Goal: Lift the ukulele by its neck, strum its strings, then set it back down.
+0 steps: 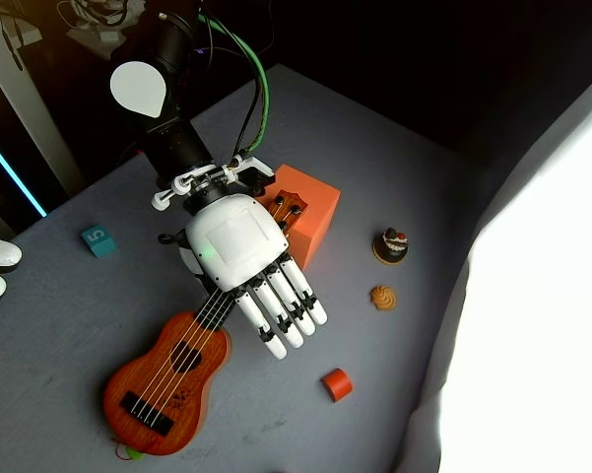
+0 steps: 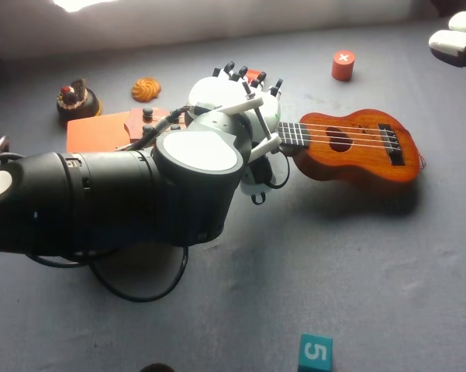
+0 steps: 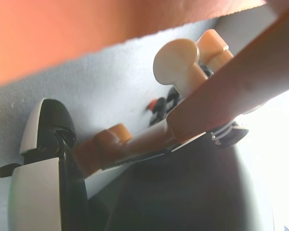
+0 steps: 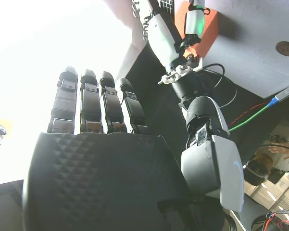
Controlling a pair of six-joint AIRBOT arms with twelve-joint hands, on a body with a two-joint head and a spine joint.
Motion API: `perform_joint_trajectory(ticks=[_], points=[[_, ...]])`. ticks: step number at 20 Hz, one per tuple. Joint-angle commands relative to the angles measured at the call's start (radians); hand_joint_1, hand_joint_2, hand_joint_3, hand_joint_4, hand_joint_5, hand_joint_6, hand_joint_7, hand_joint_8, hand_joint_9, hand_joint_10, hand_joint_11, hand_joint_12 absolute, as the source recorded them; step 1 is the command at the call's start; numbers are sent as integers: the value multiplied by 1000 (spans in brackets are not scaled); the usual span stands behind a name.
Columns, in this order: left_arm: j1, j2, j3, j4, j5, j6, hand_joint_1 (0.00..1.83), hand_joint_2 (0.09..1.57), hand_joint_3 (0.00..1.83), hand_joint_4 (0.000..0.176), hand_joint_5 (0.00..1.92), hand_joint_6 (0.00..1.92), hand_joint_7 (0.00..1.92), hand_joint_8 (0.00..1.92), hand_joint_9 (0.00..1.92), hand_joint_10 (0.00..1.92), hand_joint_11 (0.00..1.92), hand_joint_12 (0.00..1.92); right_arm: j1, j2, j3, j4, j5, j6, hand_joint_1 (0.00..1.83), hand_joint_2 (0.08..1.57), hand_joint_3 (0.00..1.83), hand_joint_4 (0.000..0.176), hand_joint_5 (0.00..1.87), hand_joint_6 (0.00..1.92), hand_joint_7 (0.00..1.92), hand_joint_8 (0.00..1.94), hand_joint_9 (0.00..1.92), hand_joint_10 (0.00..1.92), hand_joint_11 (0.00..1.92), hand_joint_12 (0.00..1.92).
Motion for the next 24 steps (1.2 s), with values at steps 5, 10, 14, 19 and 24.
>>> perform_joint_trajectory(ticks=[5, 10, 14, 19, 24], points=[[-5, -10, 2, 77, 28, -3, 903, 1119, 5, 0, 399, 219, 316, 767, 278, 1003, 19, 1526, 10, 5, 1, 8, 122, -4, 0, 1224, 5, 0, 8, 3, 40, 13, 0, 0, 0, 0], [-8, -11, 1, 77, 18, -3, 954, 1089, 0, 0, 355, 1918, 394, 1920, 453, 1921, 423, 1921, 10, 5, 1, 8, 122, -4, 0, 1224, 4, 0, 21, 9, 47, 12, 0, 0, 0, 0], [-18, -11, -1, 76, 6, -5, 1011, 1009, 0, 0, 608, 1921, 666, 1921, 772, 1921, 821, 1921, 11, 6, 1, 8, 122, 10, 0, 1219, 1, 0, 26, 10, 51, 11, 2, 1, 0, 0], [-37, -7, -9, 62, -2, -6, 1219, 1103, 53, 0, 1123, 1790, 1357, 1921, 1461, 1921, 1531, 1921, 14, 6, 8, 56, 124, 24, 0, 1227, 5, 0, 22, 7, 48, 6, 0, 0, 0, 0], [-70, 15, -32, 26, -9, -6, 1387, 1204, 8, 0, 1285, 1921, 1414, 1921, 1537, 1921, 1635, 1921, 21, 5, 33, 70, 95, 59, 0, 1230, 6, 0, 30, 10, 63, 9, 9, 3, 0, 0]])
